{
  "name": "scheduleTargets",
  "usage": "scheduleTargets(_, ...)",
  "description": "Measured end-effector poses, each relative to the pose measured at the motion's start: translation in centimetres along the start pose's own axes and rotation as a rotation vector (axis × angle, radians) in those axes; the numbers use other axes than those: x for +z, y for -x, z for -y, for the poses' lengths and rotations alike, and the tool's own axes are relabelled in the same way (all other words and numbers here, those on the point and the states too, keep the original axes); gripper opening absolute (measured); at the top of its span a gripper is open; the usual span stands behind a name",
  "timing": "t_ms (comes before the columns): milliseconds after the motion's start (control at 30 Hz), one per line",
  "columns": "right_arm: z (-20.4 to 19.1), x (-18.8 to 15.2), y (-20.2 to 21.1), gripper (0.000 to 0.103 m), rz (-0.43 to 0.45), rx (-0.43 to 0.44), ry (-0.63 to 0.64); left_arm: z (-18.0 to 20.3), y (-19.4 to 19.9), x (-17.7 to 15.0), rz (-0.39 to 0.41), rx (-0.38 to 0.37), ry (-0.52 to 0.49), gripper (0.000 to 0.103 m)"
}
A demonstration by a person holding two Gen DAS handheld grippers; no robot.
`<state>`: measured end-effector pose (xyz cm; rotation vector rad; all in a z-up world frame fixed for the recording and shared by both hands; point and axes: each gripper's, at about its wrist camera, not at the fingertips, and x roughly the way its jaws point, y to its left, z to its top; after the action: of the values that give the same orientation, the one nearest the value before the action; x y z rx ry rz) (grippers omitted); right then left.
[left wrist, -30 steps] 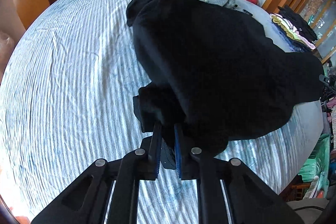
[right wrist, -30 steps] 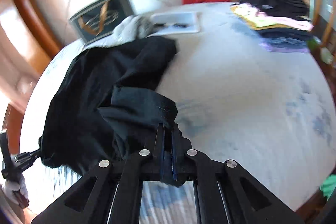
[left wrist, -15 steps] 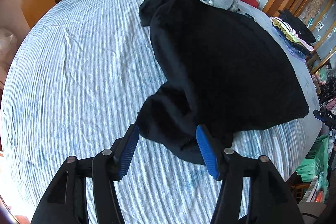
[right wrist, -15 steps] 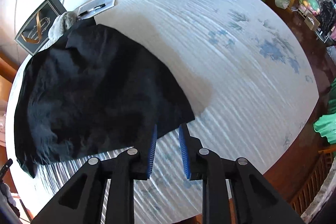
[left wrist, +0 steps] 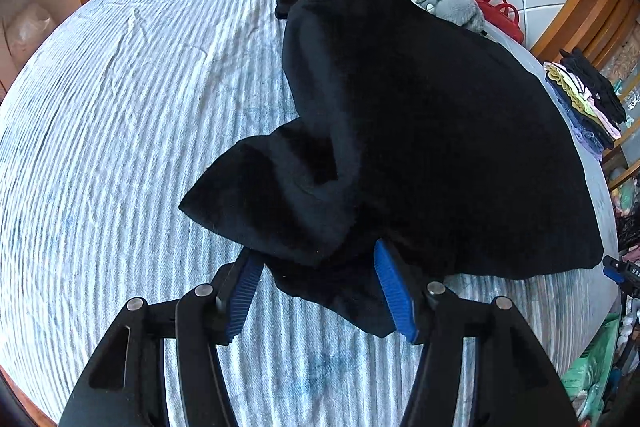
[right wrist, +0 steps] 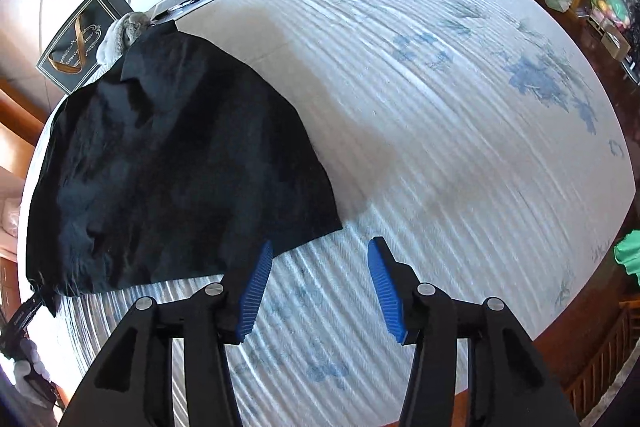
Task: Fold clothes
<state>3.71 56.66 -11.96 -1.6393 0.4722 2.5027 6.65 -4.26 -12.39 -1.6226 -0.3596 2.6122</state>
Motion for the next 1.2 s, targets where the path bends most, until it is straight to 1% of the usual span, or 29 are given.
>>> scheduleTargets(33, -0.2, 0.3, -0.4, 0.050, -0.002, -0.004, 0.007, 0.0, 0.0, 0.1, 0.001, -0.006, 0.014, 0.057)
scheduleTargets(67, -0.5, 0.5, -0.9, 0.050, -0.006, -0.008, 0.014, -0.1, 0.0, 0.2, 0.001, -0.015, 0.030, 0.050)
scheduleTargets(100, -0.9, 0.7, -1.4, 0.050, -0.014, -0.012, 0.024, -0.2, 0.1, 0.3, 0.002, -0.021, 0.044, 0.024)
scheduleTargets(133, -1.3, 0.9, -1.7, 0.052, -0.011, -0.020, 0.038, -0.3, 0.6, 0.4, 0.005, -0.018, 0.055, 0.013)
scheduleTargets(200, -2.9, 1.0, -2.0, 0.035, -0.014, -0.047, 0.101, -0.3, 1.5, 0.5, 0.013, -0.013, 0.076, 0.008)
scheduleTargets(233, -3.8, 1.1, -2.3, 0.017, -0.023, -0.060, 0.135, -0.3, 2.1, 0.7, 0.023, -0.006, 0.079, 0.008)
scheduleTargets(300, -5.5, 1.5, -2.2, 0.010, -0.016, -0.070, 0.204, 0.2, 4.4, 1.8, 0.076, 0.009, 0.051, 0.007)
scheduleTargets(367, -6.6, 2.4, -0.9, 0.010, 0.034, -0.053, 0.235, 0.8, 7.7, 3.3, 0.148, 0.015, 0.018, 0.007)
scheduleTargets(433, -7.2, 4.0, 2.0, 0.009, 0.128, -0.021, 0.229, 1.7, 11.6, 4.8, 0.229, 0.023, -0.020, 0.007)
scheduleTargets(500, -7.2, 5.5, 6.1, 0.009, 0.239, 0.001, 0.215, 2.7, 15.9, 5.8, 0.310, 0.051, -0.066, 0.006)
scheduleTargets(533, -6.9, 6.0, 8.2, 0.009, 0.284, 0.007, 0.208, 3.0, 17.7, 5.9, 0.329, 0.056, -0.087, 0.006)
scheduleTargets(600, -6.0, 6.6, 11.9, 0.000, 0.356, 0.008, 0.190, 3.0, 20.1, 5.6, 0.336, 0.046, -0.113, 0.006)
scheduleTargets(633, -5.3, 6.6, 13.4, 0.000, 0.380, -0.008, 0.183, 3.0, 21.1, 5.4, 0.334, 0.041, -0.125, 0.006)
scheduleTargets(700, -3.5, 6.4, 14.6, 0.000, 0.367, -0.028, 0.159, 3.1, 20.5, 4.7, 0.289, 0.040, -0.142, 0.006)
scheduleTargets(733, -2.5, 6.1, 14.3, 0.000, 0.339, -0.043, 0.151, 3.7, 19.0, 5.1, 0.261, 0.046, -0.148, 0.006)
scheduleTargets(800, -0.9, 5.1, 12.8, 0.000, 0.267, -0.068, 0.154, 3.4, 16.4, 5.1, 0.214, 0.058, -0.136, 0.007)
scheduleTargets(900, 0.6, 3.5, 9.8, 0.002, 0.167, -0.030, 0.119, 2.4, 12.7, 5.4, 0.148, 0.080, -0.107, 0.008)
scheduleTargets(933, 0.7, 3.2, 9.0, 0.003, 0.150, -0.019, 0.111, 1.8, 11.9, 5.7, 0.137, 0.085, -0.100, 0.008)
scheduleTargets(967, 0.7, 3.0, 8.4, 0.005, 0.137, -0.013, 0.111, 1.2, 11.2, 6.1, 0.126, 0.091, -0.093, 0.009)
scheduleTargets(1000, 0.4, 3.1, 7.7, 0.008, 0.125, -0.008, 0.111, 0.6, 10.4, 6.5, 0.113, 0.095, -0.088, 0.012)
scheduleTargets(1033, 0.0, 3.4, 7.0, 0.014, 0.115, -0.003, 0.111, 0.1, 9.6, 7.2, 0.098, 0.096, -0.089, 0.015)
scheduleTargets(1067, -0.5, 3.7, 6.5, 0.019, 0.106, 0.003, 0.116, -0.4, 8.9, 7.8, 0.083, 0.097, -0.090, 0.023)
scheduleTargets(1100, -1.2, 4.1, 6.0, 0.021, 0.100, 0.005, 0.123, -0.9, 8.1, 8.6, 0.071, 0.098, -0.092, 0.028)
scheduleTargets(1200, -3.9, 6.4, 4.8, 0.023, 0.104, -0.001, 0.161, -1.7, 6.3, 11.1, 0.061, 0.101, -0.100, 0.030)
